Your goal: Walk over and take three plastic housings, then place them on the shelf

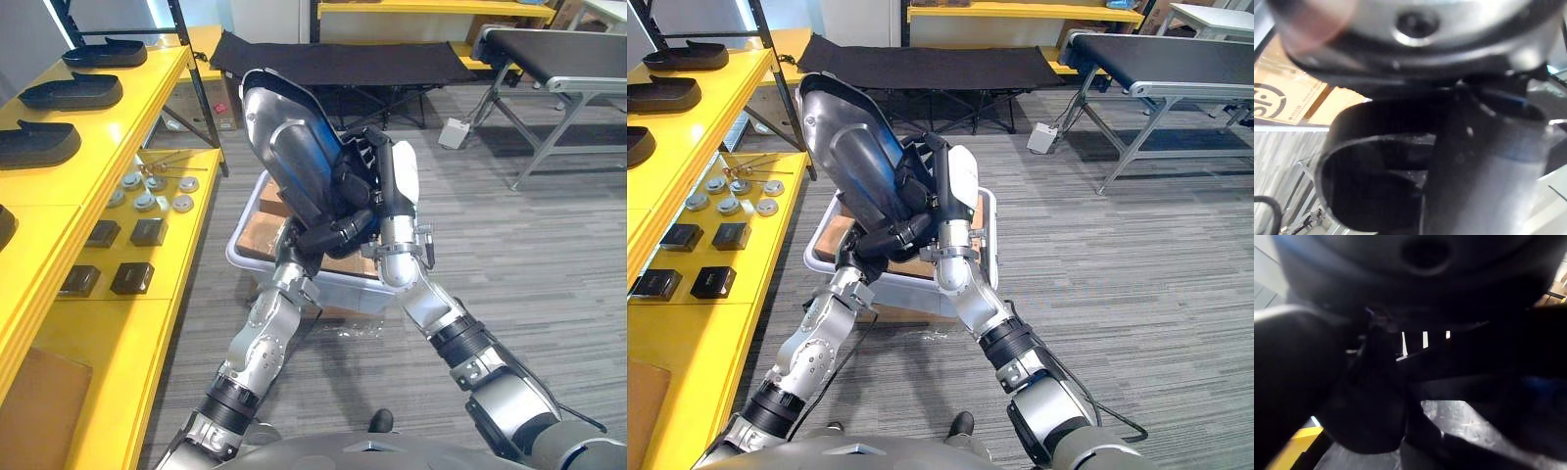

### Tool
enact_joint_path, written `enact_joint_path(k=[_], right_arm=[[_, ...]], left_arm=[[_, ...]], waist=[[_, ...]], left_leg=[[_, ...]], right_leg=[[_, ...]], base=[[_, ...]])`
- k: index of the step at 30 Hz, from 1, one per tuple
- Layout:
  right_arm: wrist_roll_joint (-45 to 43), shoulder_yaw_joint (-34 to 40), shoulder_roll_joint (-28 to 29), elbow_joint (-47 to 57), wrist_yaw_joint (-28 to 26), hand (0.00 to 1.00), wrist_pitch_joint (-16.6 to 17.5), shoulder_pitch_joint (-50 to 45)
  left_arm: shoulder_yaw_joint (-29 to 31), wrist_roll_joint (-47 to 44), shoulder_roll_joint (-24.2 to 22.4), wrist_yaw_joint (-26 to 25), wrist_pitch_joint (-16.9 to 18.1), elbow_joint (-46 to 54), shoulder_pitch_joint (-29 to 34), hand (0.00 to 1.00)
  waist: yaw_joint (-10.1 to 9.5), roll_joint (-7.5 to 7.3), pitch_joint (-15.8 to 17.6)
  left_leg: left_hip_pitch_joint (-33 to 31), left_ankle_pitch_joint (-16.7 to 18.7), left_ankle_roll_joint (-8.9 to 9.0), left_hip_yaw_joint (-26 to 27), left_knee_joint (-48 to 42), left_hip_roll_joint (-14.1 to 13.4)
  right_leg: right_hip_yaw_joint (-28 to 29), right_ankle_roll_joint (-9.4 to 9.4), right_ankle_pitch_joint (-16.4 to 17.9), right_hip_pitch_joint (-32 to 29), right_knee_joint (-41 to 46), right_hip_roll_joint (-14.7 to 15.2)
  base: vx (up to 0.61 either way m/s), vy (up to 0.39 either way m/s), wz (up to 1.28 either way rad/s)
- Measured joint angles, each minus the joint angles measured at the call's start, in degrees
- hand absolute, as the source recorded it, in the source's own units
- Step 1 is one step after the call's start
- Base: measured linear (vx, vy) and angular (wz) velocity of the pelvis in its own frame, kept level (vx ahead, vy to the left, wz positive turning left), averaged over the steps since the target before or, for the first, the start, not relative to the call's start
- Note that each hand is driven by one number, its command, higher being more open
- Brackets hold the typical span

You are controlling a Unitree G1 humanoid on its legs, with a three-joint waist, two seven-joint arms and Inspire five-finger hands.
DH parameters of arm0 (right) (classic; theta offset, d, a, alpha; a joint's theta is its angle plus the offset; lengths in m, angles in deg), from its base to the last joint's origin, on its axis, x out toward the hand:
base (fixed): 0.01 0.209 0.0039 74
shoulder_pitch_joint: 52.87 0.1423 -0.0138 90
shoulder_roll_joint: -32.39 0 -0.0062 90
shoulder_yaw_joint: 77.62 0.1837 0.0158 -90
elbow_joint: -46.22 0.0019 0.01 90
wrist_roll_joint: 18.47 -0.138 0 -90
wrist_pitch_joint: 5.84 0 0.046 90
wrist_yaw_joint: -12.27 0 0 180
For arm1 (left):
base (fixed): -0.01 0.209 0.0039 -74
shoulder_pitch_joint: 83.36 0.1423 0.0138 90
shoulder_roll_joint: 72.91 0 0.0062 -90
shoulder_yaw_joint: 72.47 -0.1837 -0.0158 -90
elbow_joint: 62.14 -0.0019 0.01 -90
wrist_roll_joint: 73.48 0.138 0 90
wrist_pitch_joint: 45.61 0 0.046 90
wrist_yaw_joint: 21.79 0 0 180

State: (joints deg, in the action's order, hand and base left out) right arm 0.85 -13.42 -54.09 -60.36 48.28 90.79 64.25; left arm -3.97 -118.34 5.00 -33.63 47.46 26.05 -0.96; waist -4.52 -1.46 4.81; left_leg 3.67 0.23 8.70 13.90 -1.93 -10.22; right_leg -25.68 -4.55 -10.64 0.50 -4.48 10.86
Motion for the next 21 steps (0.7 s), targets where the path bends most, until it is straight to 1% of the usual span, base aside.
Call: enact_joint_path(k=[3,5,6,8,10,12,13,14,15,16,17,21], right_arm=[[0.2,0.7,1.4,0.0,1.4,0.0,0.0,-1.5],[0.1,1.2,2.1,0.3,2.3,0.0,0.0,-2.8],[0.1,1.3,2.1,0.7,2.3,0.0,0.0,-3.2],[0.1,1.3,2.2,2.9,2.4,0.0,0.0,-4.2],[0.0,1.8,2.1,5.8,3.4,0.0,0.0,-4.3],[-0.1,3.0,2.1,8.5,3.7,0.0,0.3,-4.3],[-0.1,3.6,2.1,9.2,4.0,0.0,0.6,-4.3],[-0.2,4.9,1.9,10.6,5.1,0.0,0.7,-4.3],[-0.2,5.8,1.9,11.3,5.7,0.0,0.8,-4.3],[-0.5,7.9,1.4,12.8,6.5,0.0,0.8,-4.3],[-0.5,9.6,0.7,13.8,7.3,0.0,0.9,-4.4],[-1.8,13.2,-0.3,16.9,8.3,0.0,1.0,-4.6]], left_arm=[[0.0,3.1,-0.4,0.0,1.1,0.1,1.4,1.0],[0.1,7.0,-0.6,0.0,1.2,0.2,2.1,1.0],[0.1,7.5,-0.7,0.0,1.2,0.4,2.4,1.0],[0.1,8.6,-0.7,0.1,1.2,2.4,3.8,1.0],[0.8,12.2,-0.7,0.8,1.2,4.7,3.9,1.0],[2.8,16.6,-1.3,2.5,1.2,5.7,3.9,1.0],[3.6,17.0,-1.5,2.5,1.3,5.9,3.9,1.0],[6.2,18.2,-1.9,2.6,1.6,5.8,3.9,1.0],[7.6,18.5,-1.8,2.6,1.7,5.8,3.9,1.0],[10.3,18.7,-1.6,2.8,1.7,5.7,4.0,1.0],[11.4,18.7,-0.8,3.8,2.0,5.7,4.4,1.0],[12.1,18.7,1.3,5.1,2.3,5.6,7.7,1.0]], waist=[[0.01,-0.03,0.0],[-0.08,-0.03,0.0],[-0.11,-0.03,0.0],[-0.07,-0.04,0.0],[-0.08,-0.12,0.0],[-0.06,-0.12,0.0],[-0.02,-0.12,0.0],[0.07,-0.12,0.0],[0.12,-0.12,0.0],[0.13,-0.12,0.0],[0.15,-0.11,0.0],[0.34,-0.1,0.0]], left_leg=[[0.1,0.0,0.01,0.0,0.0,0.0],[0.4,0.1,0.08,0.1,0.1,0.0],[0.6,0.1,0.1,0.1,0.1,0.0],[0.8,0.4,0.32,0.4,0.1,-0.1],[0.9,0.5,0.37,0.7,0.1,-0.4],[0.9,0.5,0.41,1.1,0.1,-0.5],[0.9,0.5,0.43,1.2,0.1,-0.6],[0.9,0.5,0.44,1.3,0.1,-0.6],[0.9,0.5,0.44,1.5,0.1,-0.6],[1.0,0.5,0.44,1.9,0.0,-0.7],[1.1,0.5,0.45,2.0,0.0,-0.7],[1.5,0.9,0.45,2.6,0.0,-0.7]], right_leg=[[0.0,0.02,0.0,0.1,0.0,0.0],[0.0,0.06,0.1,0.3,0.0,-0.1],[0.0,0.11,0.1,0.4,0.0,-0.1],[0.3,0.17,0.2,0.4,0.0,-0.2],[0.6,0.24,0.3,0.2,0.0,-0.4],[0.9,0.29,0.3,-0.1,0.0,-0.6],[1.0,0.29,0.3,-0.1,0.0,-0.7],[1.2,0.29,0.3,-0.2,0.0,-0.7],[1.3,0.29,0.3,-0.3,0.0,-0.8],[1.7,0.29,0.3,-0.5,0.0,-0.8],[1.8,0.29,0.3,-0.5,0.0,-0.9],[2.3,0.26,0.3,-0.5,0.0,-0.9]], base=[[0.0,0.0,0.0],[0.0,0.0,0.0],[0.0,0.0,-0.04],[0.0,0.0,-0.07],[0.0,0.0,-0.08],[0.0,0.0,-0.09],[0.01,0.007,-0.09],[0.01,0.01,-0.07],[0.01,0.018,-0.11],[0.01,0.019,-0.11],[0.02,0.021,-0.1],[0.03,0.032,-0.07]])
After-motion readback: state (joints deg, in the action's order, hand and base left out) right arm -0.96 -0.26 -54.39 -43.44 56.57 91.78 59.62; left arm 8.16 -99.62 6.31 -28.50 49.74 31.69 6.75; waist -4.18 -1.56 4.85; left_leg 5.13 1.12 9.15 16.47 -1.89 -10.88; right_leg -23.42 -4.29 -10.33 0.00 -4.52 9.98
